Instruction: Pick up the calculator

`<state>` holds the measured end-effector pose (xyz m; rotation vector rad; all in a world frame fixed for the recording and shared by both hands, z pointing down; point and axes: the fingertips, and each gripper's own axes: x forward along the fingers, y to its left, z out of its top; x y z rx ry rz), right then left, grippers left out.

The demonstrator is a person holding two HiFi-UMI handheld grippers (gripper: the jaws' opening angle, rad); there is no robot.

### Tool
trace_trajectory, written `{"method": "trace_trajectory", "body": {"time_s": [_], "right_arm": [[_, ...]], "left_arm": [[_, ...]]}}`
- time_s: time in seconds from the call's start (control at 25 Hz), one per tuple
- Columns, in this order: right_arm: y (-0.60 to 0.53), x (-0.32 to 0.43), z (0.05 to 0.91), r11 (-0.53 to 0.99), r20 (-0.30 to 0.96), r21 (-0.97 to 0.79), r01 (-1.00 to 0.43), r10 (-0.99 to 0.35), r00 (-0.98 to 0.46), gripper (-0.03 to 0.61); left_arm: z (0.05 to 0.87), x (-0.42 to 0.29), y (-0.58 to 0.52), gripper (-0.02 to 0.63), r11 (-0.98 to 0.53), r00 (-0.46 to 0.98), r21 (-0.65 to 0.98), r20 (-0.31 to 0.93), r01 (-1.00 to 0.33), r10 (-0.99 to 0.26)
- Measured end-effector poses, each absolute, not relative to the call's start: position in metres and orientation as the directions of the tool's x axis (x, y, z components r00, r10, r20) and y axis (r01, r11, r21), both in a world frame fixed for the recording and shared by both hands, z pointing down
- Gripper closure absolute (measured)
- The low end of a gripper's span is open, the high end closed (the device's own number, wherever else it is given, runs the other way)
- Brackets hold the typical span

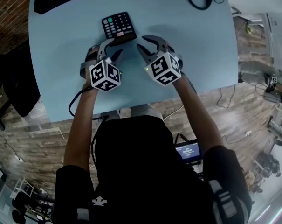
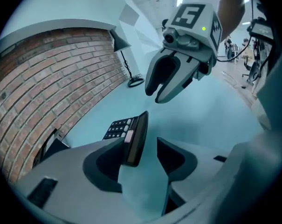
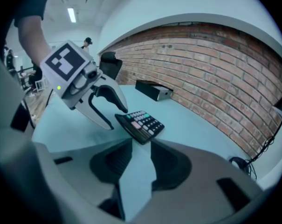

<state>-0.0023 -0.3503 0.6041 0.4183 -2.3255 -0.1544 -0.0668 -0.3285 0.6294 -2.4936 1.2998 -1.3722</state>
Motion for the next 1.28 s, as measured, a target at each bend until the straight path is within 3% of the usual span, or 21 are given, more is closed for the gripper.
{"method": "trace_trajectory", "body": {"time_s": [0.52,0.72,1.12,1.28], "right_arm": [[-0.360,0.001,0.617,0.937,0.658,0.209,-0.280,-0.347,-0.668,0.476],[-0.358,-0.002,0.619,0.939,0.656,0.199,-0.280,-0.340,-0.674,0.476],[-0.355,-0.001,0.620,0.942,0.652,0.177,-0.285,-0.329,-0.683,0.479],[-0.357,0.000,0.615,0.933,0.632,0.180,-0.313,-0.353,-0.690,0.534]], "left_arm": [[0.659,-0.062,-0.348,0.385,-0.651,0.170,-0.510,0.699,-0.562,-0.694],[0.654,-0.067,-0.354,0.486,-0.636,0.156,-0.529,0.687,-0.562,-0.710],[0.640,-0.069,-0.358,0.515,-0.637,0.166,-0.531,0.681,-0.558,-0.713],[0.626,-0.074,-0.361,0.534,-0.616,0.168,-0.544,0.656,-0.570,-0.735]]}}
